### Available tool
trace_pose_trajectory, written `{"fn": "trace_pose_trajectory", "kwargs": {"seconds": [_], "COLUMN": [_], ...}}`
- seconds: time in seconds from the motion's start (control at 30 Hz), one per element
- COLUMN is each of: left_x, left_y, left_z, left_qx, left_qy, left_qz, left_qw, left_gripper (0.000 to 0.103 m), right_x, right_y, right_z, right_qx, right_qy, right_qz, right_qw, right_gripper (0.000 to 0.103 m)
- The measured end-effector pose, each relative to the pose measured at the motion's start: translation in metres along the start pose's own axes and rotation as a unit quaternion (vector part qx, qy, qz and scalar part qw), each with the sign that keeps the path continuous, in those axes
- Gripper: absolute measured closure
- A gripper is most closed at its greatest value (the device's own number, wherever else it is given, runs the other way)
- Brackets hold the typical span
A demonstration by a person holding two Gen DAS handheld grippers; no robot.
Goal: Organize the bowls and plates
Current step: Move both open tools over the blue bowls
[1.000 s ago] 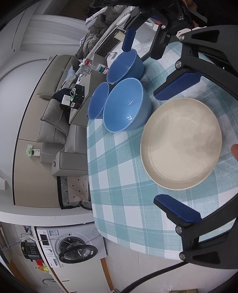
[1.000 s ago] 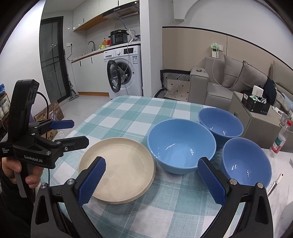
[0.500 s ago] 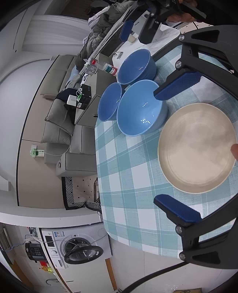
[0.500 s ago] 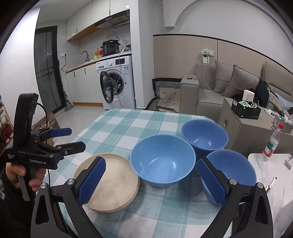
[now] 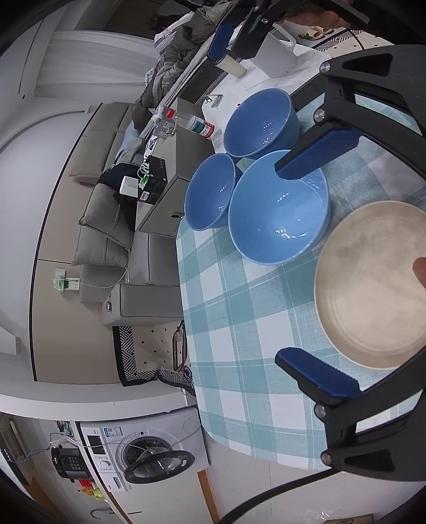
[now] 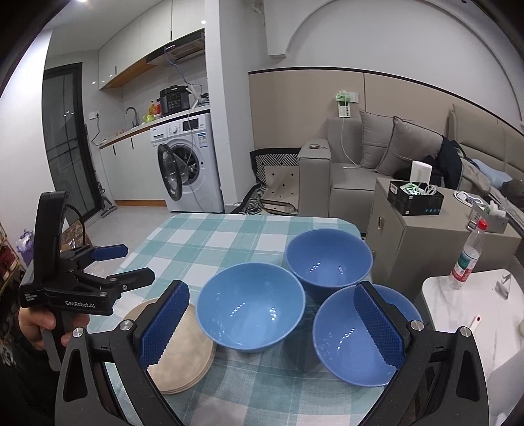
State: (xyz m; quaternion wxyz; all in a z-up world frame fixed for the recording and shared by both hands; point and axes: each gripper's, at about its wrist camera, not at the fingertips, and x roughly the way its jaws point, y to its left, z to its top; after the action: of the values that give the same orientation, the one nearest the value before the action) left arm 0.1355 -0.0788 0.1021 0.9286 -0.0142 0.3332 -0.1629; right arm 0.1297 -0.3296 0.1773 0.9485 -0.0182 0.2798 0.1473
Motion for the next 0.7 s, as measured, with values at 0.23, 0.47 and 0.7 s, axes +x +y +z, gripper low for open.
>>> {"fn": "trace_pose_trajectory", "kwargs": {"seconds": [0.23,0.47,0.7], "left_x": [0.012,0.027,0.047], "left_y": [-0.006,-0.011,-0.016], "left_z": [0.013,0.028,0.038], "left_qx": [-0.003,-0.001,-0.001], "left_qy": [-0.002,0.001,0.01], "left_qz": [0.001,0.004,0.007], "left_qw": [1.0,1.0,0.9999], "left_gripper": [0.0,0.0,0.0], "right_x": [0.005,0.015,0.034], "right_y": [-0.026,-0.043,-0.056], "right_z": [0.011,0.022,0.026], "right_qx": [0.028,0.04,0.052], "right_qy": [0.003,0.014,0.033], "right_qz": [-0.003,-0.004,-0.006], "right_qw": [1.0,0.999,0.998], "right_gripper": [0.001,0.001,0.001]}}
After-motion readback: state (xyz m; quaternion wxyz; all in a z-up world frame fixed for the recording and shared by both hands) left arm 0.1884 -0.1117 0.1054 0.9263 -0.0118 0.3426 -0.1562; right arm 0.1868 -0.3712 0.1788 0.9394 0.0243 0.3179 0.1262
